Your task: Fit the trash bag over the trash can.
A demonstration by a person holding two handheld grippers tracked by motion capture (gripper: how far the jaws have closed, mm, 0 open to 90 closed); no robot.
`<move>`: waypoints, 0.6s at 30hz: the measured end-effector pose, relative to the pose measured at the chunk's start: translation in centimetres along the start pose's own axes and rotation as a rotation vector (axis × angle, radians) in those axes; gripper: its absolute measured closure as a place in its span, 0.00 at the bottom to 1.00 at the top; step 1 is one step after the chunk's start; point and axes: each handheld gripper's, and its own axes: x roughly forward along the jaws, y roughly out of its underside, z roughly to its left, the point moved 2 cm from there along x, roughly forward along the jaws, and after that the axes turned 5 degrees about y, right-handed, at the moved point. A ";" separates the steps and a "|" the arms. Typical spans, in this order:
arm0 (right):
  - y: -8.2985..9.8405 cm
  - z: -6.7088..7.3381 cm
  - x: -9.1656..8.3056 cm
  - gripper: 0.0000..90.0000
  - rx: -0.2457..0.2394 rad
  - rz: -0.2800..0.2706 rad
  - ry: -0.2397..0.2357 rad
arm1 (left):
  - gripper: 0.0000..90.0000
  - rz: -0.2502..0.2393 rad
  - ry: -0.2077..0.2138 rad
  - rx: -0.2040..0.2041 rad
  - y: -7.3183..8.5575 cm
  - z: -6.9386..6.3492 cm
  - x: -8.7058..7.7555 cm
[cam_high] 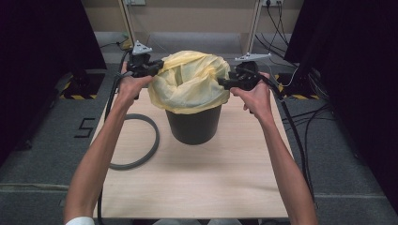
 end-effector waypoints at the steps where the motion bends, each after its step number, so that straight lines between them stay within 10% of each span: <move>1: 0.0 -0.1 0.0 0.58 -0.014 0.007 0.013 | 0.94 -0.006 -0.005 0.002 0.1 0.4 0.1; 18: 0.5 -0.8 0.3 0.68 -0.031 0.011 0.016 | 0.96 0.041 0.024 -0.161 5.6 2.8 3.1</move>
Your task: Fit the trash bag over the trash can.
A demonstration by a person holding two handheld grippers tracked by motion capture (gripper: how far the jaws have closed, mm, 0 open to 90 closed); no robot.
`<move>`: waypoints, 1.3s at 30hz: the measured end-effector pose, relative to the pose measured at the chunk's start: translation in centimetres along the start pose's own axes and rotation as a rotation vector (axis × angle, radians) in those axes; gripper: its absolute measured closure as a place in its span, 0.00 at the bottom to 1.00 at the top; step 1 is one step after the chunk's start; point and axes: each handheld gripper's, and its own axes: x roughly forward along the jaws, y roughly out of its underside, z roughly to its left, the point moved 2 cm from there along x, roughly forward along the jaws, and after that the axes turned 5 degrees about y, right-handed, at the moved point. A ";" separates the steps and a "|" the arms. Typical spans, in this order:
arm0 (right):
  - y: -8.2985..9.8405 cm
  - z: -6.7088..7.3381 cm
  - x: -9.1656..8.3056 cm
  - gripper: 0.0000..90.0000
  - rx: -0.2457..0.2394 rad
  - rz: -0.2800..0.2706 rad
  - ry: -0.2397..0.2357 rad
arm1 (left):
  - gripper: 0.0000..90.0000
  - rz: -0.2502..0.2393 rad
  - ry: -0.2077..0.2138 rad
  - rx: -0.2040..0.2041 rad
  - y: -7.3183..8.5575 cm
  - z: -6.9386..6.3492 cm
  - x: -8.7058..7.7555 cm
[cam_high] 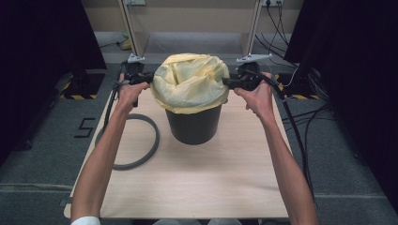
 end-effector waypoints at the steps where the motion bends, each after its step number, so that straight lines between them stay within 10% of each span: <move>1: 0.0 0.0 0.0 0.68 -0.001 -0.001 -0.001 | 0.97 0.000 0.005 0.001 0.3 0.0 0.1; 25: 0.1 0.3 -1.2 0.53 0.012 -0.020 0.000 | 0.98 -0.070 0.035 0.035 3.6 -2.0 -3.0; 35: 0.7 0.0 -1.0 0.52 0.039 -0.024 -0.006 | 0.98 -0.095 -0.017 0.065 5.3 -3.5 -4.0; 39: 0.7 -0.2 -0.9 0.52 0.048 -0.023 -0.012 | 0.98 -0.085 -0.014 0.011 5.5 -2.6 -3.5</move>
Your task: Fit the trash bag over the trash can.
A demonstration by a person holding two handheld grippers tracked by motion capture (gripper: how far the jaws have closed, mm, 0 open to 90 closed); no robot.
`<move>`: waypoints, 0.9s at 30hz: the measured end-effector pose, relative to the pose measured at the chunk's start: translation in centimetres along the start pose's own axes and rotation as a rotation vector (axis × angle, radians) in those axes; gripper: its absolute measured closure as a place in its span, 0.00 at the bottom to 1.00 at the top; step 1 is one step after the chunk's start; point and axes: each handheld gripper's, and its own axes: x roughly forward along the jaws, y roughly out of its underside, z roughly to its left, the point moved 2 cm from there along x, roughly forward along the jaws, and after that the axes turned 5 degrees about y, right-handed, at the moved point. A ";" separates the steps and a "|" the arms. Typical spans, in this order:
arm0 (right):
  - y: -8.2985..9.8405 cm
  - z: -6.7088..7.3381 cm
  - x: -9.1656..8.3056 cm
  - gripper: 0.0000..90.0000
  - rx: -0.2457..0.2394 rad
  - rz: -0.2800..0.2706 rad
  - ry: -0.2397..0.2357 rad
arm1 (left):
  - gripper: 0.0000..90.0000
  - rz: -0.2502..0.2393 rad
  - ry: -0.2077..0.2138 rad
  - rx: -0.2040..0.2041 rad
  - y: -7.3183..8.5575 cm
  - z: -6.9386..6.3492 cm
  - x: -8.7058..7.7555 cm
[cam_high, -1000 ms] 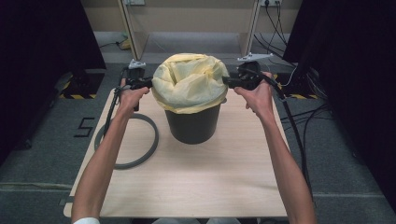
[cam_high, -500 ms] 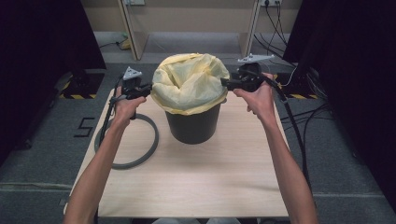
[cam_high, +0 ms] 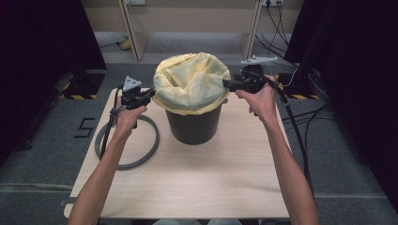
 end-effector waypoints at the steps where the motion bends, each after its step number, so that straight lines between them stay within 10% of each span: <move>1: 0.0 0.0 0.0 0.52 0.000 -0.001 0.000 | 0.98 0.006 -0.003 0.001 0.1 0.0 0.1; 15: 0.0 -0.2 0.3 0.53 0.011 0.001 -0.003 | 0.99 0.092 0.022 0.004 1.4 0.2 1.7; 24: 0.0 -0.3 0.2 0.53 0.013 -0.002 -0.002 | 0.99 0.167 0.003 0.087 3.0 -1.2 3.3; 27: 0.1 -0.2 -0.3 0.51 0.013 -0.011 -0.016 | 0.99 0.160 0.031 0.047 3.6 -0.9 3.4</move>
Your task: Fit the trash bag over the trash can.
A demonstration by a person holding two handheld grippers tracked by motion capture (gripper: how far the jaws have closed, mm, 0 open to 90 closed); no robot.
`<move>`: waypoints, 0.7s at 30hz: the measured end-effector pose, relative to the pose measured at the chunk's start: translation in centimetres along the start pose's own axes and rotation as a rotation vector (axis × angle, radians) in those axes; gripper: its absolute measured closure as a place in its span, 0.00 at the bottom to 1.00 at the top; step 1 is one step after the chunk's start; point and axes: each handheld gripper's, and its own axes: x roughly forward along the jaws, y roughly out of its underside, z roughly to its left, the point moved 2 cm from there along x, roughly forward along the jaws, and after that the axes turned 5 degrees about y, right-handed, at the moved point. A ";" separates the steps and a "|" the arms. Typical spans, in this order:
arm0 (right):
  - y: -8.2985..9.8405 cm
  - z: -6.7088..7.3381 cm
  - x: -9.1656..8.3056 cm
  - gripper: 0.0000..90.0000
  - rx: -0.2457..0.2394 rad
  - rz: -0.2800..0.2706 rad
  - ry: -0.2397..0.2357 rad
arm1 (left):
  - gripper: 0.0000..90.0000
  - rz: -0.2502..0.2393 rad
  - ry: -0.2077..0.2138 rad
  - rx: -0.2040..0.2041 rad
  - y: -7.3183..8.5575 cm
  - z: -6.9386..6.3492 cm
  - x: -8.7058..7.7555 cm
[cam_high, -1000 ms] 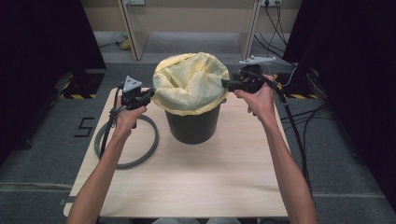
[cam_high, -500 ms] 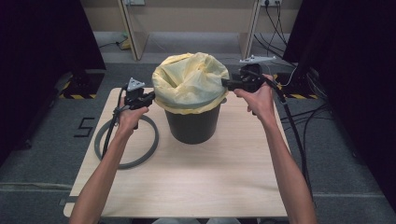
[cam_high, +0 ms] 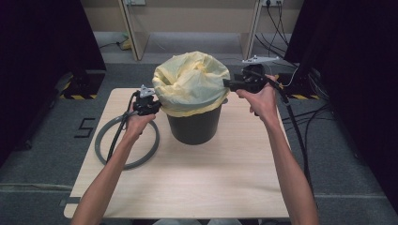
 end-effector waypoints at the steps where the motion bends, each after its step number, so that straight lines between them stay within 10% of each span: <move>1: 0.1 0.0 -0.3 0.51 0.003 -0.004 -0.012 | 0.99 -0.005 0.006 -0.006 0.1 0.1 -0.1; 13: 4.0 2.0 -2.0 0.42 -0.027 0.034 -0.175 | 0.96 -0.051 0.045 0.026 0.1 -1.0 -2.7; 21: 4.3 3.8 -1.8 0.32 -0.079 0.047 -0.167 | 0.95 -0.060 0.045 0.064 0.3 -2.0 -3.5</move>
